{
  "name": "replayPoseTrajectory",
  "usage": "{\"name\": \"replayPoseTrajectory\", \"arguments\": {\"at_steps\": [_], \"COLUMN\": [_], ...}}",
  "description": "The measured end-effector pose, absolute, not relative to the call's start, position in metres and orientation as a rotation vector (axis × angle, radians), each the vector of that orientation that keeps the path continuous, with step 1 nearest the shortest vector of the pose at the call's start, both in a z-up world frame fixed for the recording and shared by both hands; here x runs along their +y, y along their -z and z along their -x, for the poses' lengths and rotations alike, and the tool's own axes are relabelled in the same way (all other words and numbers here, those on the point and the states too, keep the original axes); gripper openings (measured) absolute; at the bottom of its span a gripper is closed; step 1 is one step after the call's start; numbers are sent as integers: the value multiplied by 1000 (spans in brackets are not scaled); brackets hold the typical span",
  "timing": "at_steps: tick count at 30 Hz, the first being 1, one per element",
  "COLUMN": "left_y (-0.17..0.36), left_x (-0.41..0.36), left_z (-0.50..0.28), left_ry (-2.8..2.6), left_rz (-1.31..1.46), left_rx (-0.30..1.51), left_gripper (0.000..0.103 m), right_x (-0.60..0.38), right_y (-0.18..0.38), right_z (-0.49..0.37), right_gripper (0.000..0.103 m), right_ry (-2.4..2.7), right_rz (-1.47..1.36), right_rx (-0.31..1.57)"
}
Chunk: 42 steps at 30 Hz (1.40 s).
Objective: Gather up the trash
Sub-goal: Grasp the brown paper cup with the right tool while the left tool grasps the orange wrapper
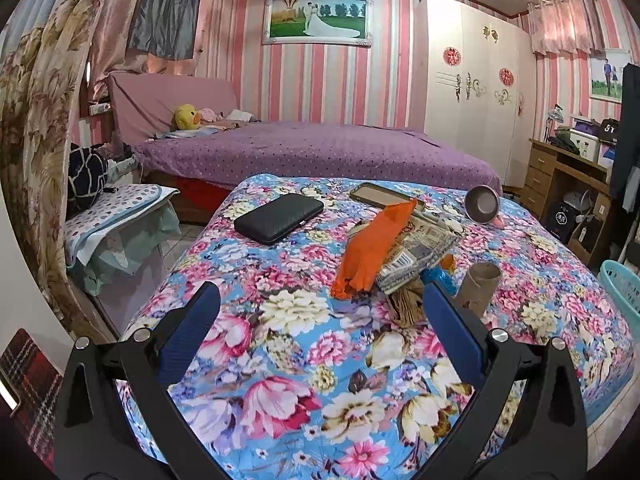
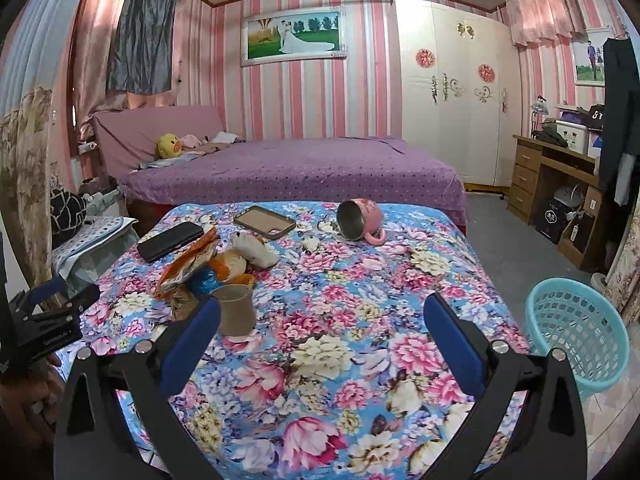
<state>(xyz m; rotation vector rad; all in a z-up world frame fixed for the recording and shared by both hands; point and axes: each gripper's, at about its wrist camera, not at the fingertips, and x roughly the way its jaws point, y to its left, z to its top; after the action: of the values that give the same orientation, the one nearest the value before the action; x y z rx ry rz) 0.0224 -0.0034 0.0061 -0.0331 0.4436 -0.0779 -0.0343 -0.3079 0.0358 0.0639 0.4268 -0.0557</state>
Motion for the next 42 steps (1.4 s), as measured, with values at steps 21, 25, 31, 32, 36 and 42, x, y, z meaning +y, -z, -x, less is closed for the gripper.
{"name": "replayPoseTrajectory", "arguments": {"at_steps": [21, 25, 31, 32, 36, 42], "left_y": [4, 1, 2, 4, 14, 26], "left_x": [11, -3, -39, -42, -54, -54], "left_z": [-78, -87, -114, -118, -132, -152], "left_ry": [104, 150, 178, 176, 163, 170], "left_rz": [31, 18, -82, -93, -139, -125], "left_rx": [517, 509, 518, 526, 559, 630], "left_gripper": [98, 98, 98, 97, 87, 41], "right_x": [-223, -236, -257, -261, -276, -285], "right_y": [52, 36, -1, -6, -24, -28], "right_z": [-110, -92, -72, -71, -66, -65], "right_gripper": [44, 42, 42, 42, 43, 44], "right_ry": [-115, -139, -158, -159, -151, -150], "right_rz": [51, 27, 26, 23, -20, -45], "right_rx": [702, 639, 567, 564, 540, 537]}}
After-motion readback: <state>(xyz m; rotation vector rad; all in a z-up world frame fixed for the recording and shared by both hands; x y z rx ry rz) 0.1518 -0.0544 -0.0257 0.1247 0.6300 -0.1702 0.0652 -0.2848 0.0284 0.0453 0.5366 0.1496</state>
